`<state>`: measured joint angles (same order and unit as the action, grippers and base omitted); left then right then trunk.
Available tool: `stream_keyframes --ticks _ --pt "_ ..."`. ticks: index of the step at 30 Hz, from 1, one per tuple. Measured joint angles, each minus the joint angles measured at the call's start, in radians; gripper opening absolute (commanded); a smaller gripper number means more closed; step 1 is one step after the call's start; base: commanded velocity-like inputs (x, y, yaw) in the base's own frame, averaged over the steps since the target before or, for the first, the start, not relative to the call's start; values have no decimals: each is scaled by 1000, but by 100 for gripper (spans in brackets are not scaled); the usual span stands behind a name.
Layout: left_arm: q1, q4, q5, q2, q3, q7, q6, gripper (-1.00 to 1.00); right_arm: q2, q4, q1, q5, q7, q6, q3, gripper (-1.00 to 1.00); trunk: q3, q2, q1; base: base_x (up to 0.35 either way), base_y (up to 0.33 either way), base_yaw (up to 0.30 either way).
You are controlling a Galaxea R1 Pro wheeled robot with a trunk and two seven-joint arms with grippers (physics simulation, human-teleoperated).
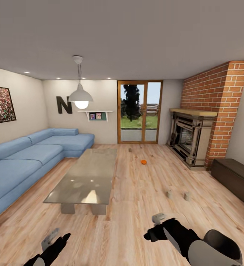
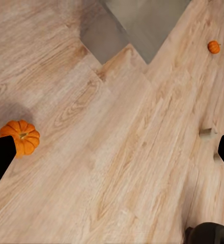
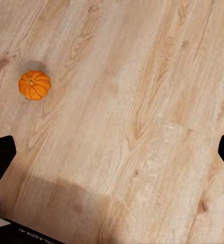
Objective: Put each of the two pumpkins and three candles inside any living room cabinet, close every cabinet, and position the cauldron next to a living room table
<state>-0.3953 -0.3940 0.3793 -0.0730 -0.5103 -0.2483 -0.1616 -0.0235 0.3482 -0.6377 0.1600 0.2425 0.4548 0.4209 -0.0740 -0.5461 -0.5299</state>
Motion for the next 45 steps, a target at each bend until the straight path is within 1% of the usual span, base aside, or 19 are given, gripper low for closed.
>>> stream_keyframes --ticks 12,27,32,36,45 --pt "0 0 0 0 0 -1 0 100 0 0 0 0 0 0 -1 100 0 0 0 61 337 0" --pt "0 0 0 0 0 -1 -1 100 0 0 0 1 -7 1 -2 100 0 0 0 -2 338 0" --pt "0 0 0 0 0 0 -1 100 -1 0 0 4 -8 4 -10 100 0 0 0 -108 316 0" --pt "0 0 0 0 0 -1 -1 100 -1 0 0 5 -8 4 -12 100 0 0 0 -159 165 0" --pt "0 -10 0 0 2 -7 -2 100 -1 0 0 7 -8 7 -13 100 0 0 0 -18 15 0"
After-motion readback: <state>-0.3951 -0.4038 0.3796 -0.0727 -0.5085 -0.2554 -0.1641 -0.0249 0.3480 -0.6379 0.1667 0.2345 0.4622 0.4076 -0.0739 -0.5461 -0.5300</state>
